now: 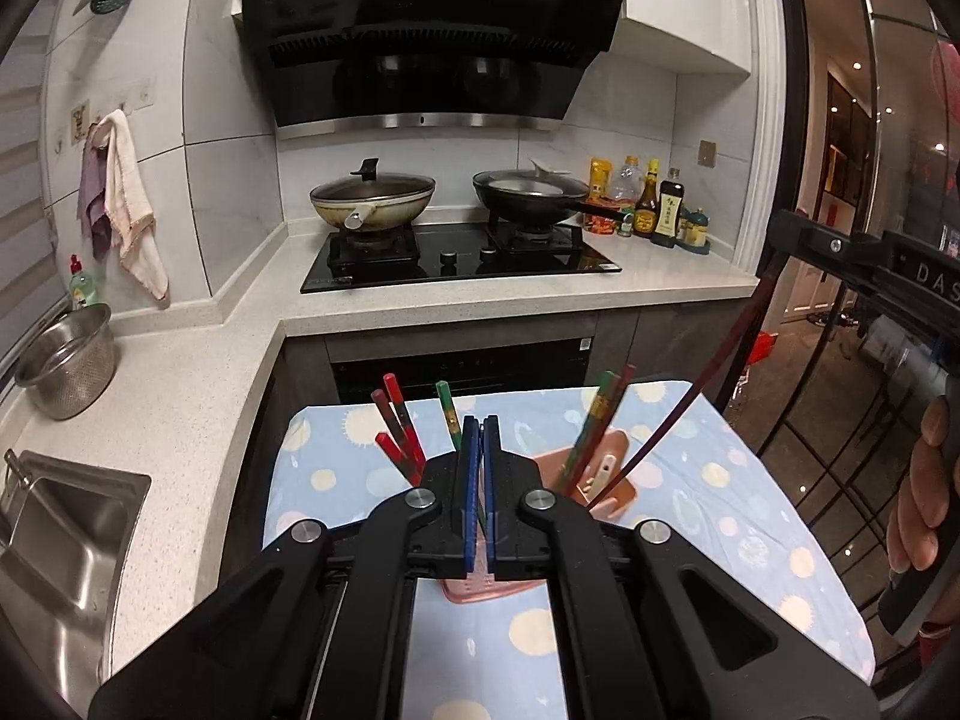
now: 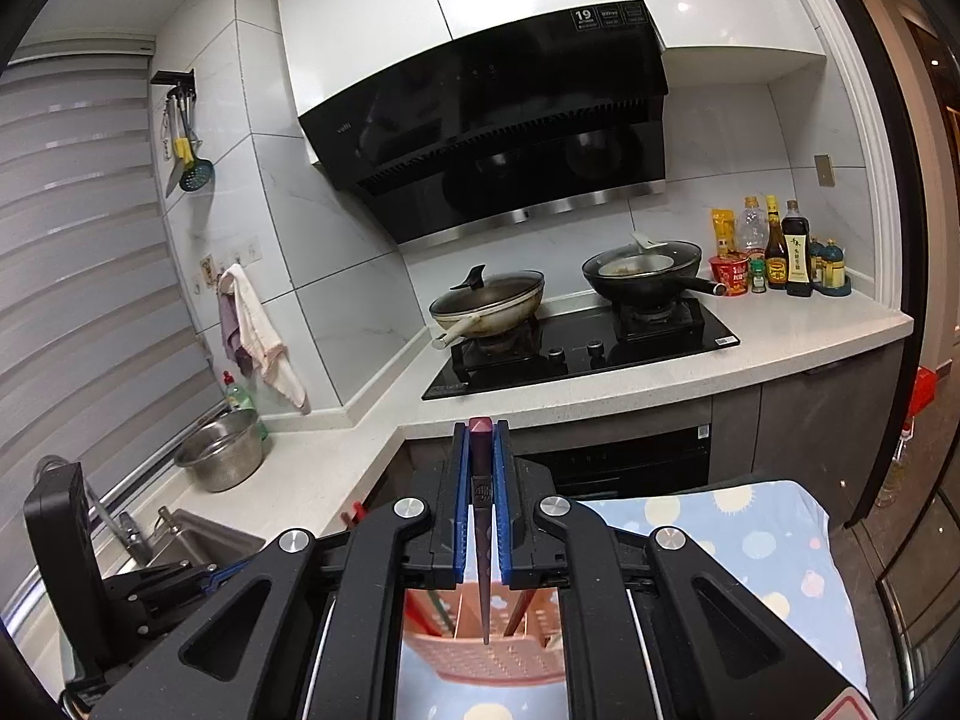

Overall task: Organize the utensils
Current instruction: 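Lift the gold spoon with the left tool while the right tool carries the chopstick to the holder, then lower the spoon and chopstick into the pink holder and open both tools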

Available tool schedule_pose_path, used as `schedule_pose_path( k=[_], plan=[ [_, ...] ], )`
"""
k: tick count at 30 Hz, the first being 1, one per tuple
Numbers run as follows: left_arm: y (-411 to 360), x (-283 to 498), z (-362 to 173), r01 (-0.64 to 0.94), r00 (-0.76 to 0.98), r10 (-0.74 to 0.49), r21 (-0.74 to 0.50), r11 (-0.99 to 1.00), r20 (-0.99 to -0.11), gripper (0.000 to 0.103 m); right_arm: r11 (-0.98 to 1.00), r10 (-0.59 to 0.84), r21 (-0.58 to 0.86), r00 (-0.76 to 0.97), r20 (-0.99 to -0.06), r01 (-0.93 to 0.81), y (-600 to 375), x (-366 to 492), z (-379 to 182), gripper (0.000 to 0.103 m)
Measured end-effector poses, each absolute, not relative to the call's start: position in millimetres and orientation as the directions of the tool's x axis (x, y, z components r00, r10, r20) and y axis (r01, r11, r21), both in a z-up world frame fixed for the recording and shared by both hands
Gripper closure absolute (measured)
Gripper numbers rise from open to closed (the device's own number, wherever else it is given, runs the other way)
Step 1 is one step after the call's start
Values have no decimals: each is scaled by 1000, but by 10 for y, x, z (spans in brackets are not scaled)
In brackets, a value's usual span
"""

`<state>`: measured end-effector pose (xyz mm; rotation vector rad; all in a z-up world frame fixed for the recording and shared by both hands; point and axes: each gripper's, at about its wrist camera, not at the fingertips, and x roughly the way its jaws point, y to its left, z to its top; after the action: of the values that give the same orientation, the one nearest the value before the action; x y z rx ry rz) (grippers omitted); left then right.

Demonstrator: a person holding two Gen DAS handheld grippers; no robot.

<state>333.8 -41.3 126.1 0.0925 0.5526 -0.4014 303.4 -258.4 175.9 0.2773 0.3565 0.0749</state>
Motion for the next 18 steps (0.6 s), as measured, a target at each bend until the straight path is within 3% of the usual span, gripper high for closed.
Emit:
schedule_pose_path(
  k=[15,16,18],
  plan=[
    [-535,3827,734,369,707,-326,-66,927,-628,101,957,164,290,863,-478,-22,-2484,3588,1138,94],
    [-530,3836,719,361,706,-322,-70,930,-631,98,958,162,288,863,-478,-21,-2480,3580,1124,92],
    [-521,3838,699,340,710,-304,-69,938,-635,76,960,157,281,863,-481,-18,-2460,3564,1117,83]
  ],
)
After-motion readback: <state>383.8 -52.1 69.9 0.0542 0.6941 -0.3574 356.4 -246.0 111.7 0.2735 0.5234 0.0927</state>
